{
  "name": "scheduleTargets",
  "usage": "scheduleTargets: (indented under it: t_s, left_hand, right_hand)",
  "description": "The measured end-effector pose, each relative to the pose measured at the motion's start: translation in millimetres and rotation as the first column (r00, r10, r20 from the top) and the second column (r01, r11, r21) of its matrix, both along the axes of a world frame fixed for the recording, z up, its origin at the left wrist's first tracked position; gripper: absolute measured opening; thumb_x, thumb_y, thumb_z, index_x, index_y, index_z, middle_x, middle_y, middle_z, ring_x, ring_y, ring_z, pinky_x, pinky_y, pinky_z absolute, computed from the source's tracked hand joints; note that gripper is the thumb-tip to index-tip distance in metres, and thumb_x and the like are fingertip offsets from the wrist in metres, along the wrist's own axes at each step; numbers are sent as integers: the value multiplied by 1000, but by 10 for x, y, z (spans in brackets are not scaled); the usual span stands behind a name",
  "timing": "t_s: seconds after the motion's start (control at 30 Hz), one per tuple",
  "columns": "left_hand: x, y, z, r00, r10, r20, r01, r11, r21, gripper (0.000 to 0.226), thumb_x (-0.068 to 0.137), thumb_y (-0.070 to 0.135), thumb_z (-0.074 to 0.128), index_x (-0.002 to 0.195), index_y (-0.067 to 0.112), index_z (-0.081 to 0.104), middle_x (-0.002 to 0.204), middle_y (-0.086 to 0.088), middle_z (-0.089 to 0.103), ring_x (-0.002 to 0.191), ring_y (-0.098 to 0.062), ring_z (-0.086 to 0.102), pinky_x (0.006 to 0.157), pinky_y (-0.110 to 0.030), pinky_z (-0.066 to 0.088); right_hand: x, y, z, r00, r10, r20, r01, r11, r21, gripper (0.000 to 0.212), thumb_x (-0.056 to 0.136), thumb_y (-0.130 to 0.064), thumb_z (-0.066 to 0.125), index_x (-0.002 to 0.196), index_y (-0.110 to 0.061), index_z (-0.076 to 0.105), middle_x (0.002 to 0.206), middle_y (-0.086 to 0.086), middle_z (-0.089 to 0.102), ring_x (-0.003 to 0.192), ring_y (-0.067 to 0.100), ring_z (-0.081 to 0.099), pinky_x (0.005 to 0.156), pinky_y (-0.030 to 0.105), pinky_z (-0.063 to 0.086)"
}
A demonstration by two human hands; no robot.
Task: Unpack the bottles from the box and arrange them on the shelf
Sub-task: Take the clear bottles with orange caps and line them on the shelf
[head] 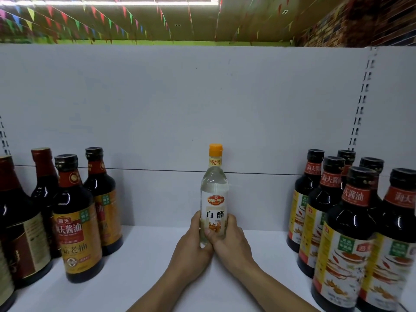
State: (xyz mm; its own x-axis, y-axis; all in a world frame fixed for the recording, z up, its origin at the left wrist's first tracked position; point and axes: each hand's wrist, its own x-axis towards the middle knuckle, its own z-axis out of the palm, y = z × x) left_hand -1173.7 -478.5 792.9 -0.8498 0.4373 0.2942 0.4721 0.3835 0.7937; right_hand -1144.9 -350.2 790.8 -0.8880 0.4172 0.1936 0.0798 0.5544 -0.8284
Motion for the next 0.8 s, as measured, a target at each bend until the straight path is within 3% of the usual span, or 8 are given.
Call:
scheduleTargets:
  t_s: [0.13, 0.23, 0.33, 0.47, 0.6, 0.67, 0.8]
  left_hand:
    - [4, 60, 2, 1000, 11, -8, -11, 999, -50, 72, 89, 30, 57, 148, 48, 22, 126, 32, 60, 116, 3, 62, 97, -27, 53]
    - [-6, 75, -22, 999, 38, -16, -39, 997, -59, 77, 87, 32, 56, 152, 48, 16, 136, 26, 60, 122, -3, 61, 101, -34, 53]
    - [-13, 69, -45, 999, 49, -20, -50, 997, -62, 77, 90, 34, 57, 152, 48, 14, 138, 25, 58, 123, -4, 60, 102, -34, 52]
    - [-18, 69, -65, 997, 71, 1, -71, 996, -51, 69, 89, 34, 57, 149, 44, 23, 135, 22, 61, 120, -6, 62, 101, -35, 53]
    - [7, 41, -46, 996, 89, 17, -89, 996, 31, 63, 91, 18, 60, 142, 45, 35, 128, 28, 60, 119, 2, 60, 96, -18, 51]
    - [44, 19, -5, 995, 97, 18, -98, 993, 73, 58, 92, 14, 58, 128, 56, 40, 120, 31, 61, 113, 9, 60, 87, -8, 47]
    - [95, 16, 48, 995, 100, 31, -102, 988, 113, 58, 92, 22, 54, 114, 72, 36, 114, 39, 61, 106, 18, 59, 89, -9, 46]
  right_hand:
    - [-3, 7, -8, 999, -29, -22, 29, 1000, -5, 57, 85, -58, 65, 130, -33, 41, 122, -11, 63, 118, 17, 58, 93, 41, 53]
    - [6, 8, 2, 999, -28, -19, 28, 999, -28, 64, 76, -67, 62, 128, -37, 42, 120, -14, 64, 116, 16, 60, 93, 41, 54]
    - [5, 8, 0, 999, -19, -29, 18, 999, -28, 75, 64, -78, 54, 127, -38, 43, 118, -16, 65, 114, 15, 62, 91, 42, 55]
    - [7, 16, -11, 999, -2, -44, 1, 1000, -22, 66, 70, -75, 58, 123, -38, 43, 115, -16, 66, 112, 15, 62, 90, 42, 55]
    - [10, 17, -28, 996, 45, -71, -48, 998, -42, 60, 72, -76, 60, 121, -43, 47, 112, -17, 67, 110, 9, 63, 90, 37, 55]
    - [12, 16, -31, 994, 73, -85, -76, 996, -39, 49, 83, -67, 62, 123, -43, 50, 113, -18, 68, 111, 8, 63, 92, 34, 54]
    - [-9, 21, -42, 992, 91, -89, -92, 996, -5, 48, 92, -58, 59, 134, -37, 50, 121, -16, 68, 115, 10, 63, 97, 35, 53]
